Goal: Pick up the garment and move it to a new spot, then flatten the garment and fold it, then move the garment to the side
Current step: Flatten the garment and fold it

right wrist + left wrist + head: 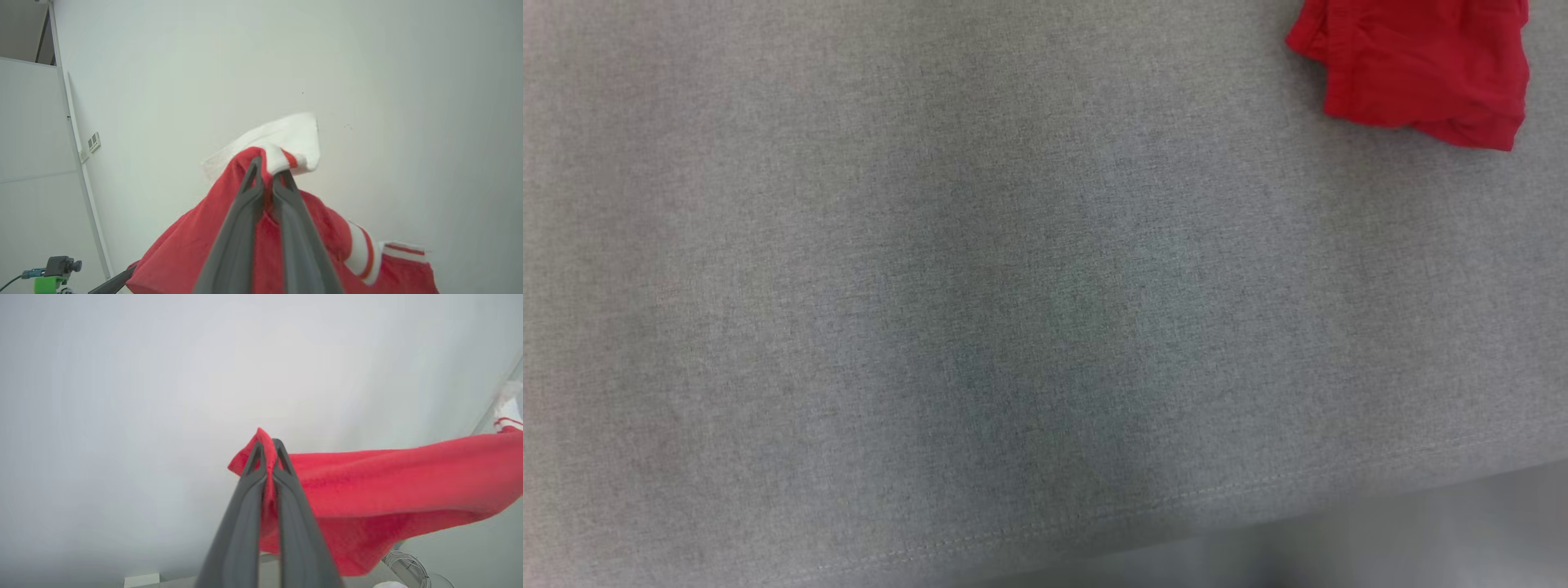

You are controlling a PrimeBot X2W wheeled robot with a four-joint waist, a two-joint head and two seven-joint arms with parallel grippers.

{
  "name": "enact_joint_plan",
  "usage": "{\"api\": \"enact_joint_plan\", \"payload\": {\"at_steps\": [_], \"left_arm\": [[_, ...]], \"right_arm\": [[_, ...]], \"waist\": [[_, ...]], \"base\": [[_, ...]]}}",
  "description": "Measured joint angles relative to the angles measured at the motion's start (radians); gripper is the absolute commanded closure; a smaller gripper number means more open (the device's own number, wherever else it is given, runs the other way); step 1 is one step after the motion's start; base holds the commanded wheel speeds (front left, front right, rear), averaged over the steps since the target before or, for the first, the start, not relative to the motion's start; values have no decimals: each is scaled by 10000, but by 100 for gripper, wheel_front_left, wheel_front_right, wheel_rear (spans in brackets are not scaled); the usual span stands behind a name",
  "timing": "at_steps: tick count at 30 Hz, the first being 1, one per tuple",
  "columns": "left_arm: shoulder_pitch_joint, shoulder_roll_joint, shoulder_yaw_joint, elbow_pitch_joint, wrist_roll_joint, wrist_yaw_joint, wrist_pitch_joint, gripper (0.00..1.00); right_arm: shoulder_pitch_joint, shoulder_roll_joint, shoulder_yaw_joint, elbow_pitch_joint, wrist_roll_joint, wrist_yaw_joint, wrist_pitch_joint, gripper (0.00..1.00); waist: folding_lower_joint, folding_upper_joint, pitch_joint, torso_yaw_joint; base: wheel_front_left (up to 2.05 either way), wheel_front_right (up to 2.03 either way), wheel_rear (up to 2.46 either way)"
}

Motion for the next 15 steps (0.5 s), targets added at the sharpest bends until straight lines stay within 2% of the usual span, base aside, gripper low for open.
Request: {"api": "enact_joint_plan", "payload": {"at_steps": [3, 7, 10, 15], "left_arm": [[645, -245, -395, 268, -123, -127, -140, 100], [2421, -458, -1189, 418, -138, -213, -155, 100], [3428, -403, -1244, 485, -261, -217, -441, 100], [5255, -497, -1436, 840, -489, -219, -849, 100]], "right_arm": [[481, -136, 640, 299, -512, 50, -221, 100], [2216, -290, 1455, 788, -518, 50, -251, 100], [3622, -61, 2134, 1024, -380, 50, -253, 100], [5520, 320, 2675, 1430, 86, 50, -700, 100]], "waist": [[0, 0, -150, -19], [0, 0, -450, 81], [0, 1, -650, 161], [0, 0, -902, 179]], "base": [[0, 0, 0], [0, 0, 0], [0, 0, 0], [0, 0, 0]]}}
